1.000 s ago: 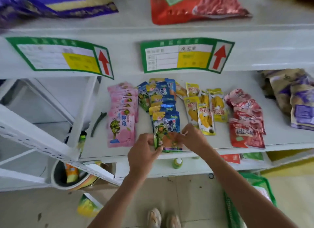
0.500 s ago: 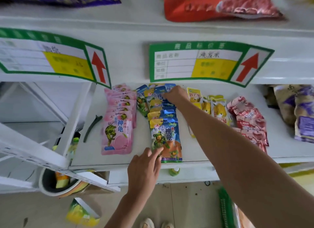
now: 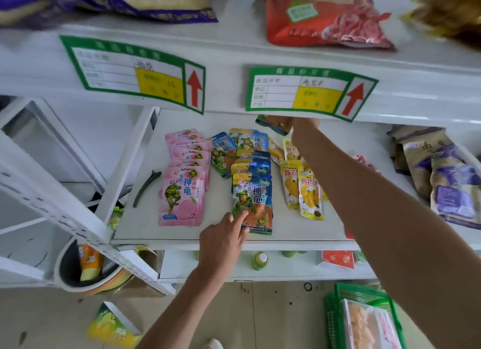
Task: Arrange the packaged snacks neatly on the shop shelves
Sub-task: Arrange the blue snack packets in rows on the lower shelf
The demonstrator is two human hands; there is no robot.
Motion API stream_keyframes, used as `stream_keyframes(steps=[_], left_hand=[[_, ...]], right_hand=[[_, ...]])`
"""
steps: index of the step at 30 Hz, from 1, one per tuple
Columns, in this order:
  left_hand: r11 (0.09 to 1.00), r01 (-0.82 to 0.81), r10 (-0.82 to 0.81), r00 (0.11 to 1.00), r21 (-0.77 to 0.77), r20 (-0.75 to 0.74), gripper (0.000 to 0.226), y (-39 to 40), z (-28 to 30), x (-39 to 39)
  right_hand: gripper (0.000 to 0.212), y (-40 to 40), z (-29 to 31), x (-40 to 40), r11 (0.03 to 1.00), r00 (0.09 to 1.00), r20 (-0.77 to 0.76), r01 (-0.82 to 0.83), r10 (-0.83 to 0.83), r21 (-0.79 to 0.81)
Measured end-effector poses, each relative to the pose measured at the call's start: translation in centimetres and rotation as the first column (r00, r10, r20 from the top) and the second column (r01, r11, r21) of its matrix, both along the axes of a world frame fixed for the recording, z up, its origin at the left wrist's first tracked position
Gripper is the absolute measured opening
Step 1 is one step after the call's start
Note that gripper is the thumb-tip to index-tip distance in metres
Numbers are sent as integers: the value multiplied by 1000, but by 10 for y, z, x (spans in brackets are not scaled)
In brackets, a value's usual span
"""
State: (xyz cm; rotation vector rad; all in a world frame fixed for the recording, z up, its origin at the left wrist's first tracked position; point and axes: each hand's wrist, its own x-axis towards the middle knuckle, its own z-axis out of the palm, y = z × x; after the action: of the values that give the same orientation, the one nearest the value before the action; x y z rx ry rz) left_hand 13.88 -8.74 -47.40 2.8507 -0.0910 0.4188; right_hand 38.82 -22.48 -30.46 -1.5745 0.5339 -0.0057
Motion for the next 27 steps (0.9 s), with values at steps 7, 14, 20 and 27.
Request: stream_keyframes(steps=[7,14,20,27], left_hand=[[986,-114,121,991,-118,50,37,-13,29,-26],[344,-217,105,976,-913,-192,12,-41,97,-101],[211,-147,31,989,-966,-144,29,-78,169,-182],[327,4,51,998,-945,22,16,-117,211,-253]], right_hand=[[6,-28,11,-91,998,982,182,52,-56,31],[17,-74,-22,-256,973,960,161,-230,228,-3],[15,-111,20,-397,874,857,250,-480,450,73],[13,-149,55,-487,883,816,386,-470,431,8]])
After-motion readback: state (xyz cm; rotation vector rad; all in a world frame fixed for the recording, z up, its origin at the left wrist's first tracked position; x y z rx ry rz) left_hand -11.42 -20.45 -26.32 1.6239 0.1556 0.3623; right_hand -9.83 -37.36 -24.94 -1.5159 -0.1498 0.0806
